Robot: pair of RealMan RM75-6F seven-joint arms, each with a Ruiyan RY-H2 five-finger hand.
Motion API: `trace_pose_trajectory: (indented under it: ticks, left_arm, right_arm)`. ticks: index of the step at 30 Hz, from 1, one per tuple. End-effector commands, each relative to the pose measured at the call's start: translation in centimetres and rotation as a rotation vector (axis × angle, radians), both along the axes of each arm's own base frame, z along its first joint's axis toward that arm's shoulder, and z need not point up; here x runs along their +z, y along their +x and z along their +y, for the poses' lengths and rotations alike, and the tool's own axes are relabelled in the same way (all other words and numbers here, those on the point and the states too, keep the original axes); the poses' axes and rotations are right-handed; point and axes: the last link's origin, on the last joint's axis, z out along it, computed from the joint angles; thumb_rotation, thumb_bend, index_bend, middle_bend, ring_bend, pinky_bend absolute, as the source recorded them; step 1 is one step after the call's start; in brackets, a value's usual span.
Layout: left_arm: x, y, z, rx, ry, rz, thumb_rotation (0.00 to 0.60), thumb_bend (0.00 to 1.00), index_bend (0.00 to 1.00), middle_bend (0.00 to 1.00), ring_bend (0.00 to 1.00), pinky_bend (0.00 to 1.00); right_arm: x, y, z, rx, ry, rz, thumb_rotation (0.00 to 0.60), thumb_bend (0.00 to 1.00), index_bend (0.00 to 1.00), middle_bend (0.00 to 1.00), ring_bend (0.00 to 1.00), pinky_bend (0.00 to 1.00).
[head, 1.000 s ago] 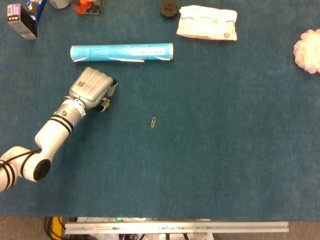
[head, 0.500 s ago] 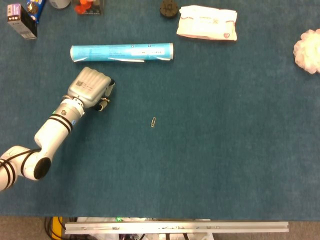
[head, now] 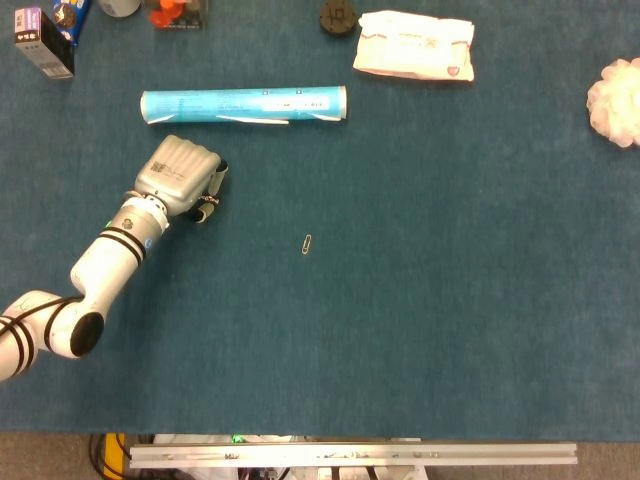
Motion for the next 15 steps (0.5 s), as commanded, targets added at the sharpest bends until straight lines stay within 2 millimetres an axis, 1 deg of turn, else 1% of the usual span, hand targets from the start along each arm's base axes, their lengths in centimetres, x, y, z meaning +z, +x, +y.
trace_pose_trajectory:
  ticks: [1, 10, 15]
  left_arm:
    - [-0.1, -0.05, 0.05, 0.005, -0.002, 0.001, 0.6, 0.29, 0.54, 1.0, 1.0, 0.98]
    - [-0.21, -0.18, 0.19, 0.016, 0.005, 0.0, 0.6, 0.35, 0.56, 1.0, 1.0, 0.98]
    - [0.14, -0.16, 0.22, 0.016, 0.016, -0.012, 0.6, 0.36, 0.57, 1.0, 1.0, 0.98]
  right_arm:
    - [0.05, -0.02, 0.05, -0.001, -0.003, -0.001, 0.6, 0.22, 0.35, 0.41, 0.34, 0.5]
    - [0.09, -0.13, 0.19, -0.006, -0.005, -0.003, 0.6, 0.22, 0.35, 0.41, 0.34, 0.5]
    - [0.11, -0.12, 0.21, -0.003, -0.006, -0.004, 0.6, 0.22, 0.35, 0.41, 0.34, 0.5]
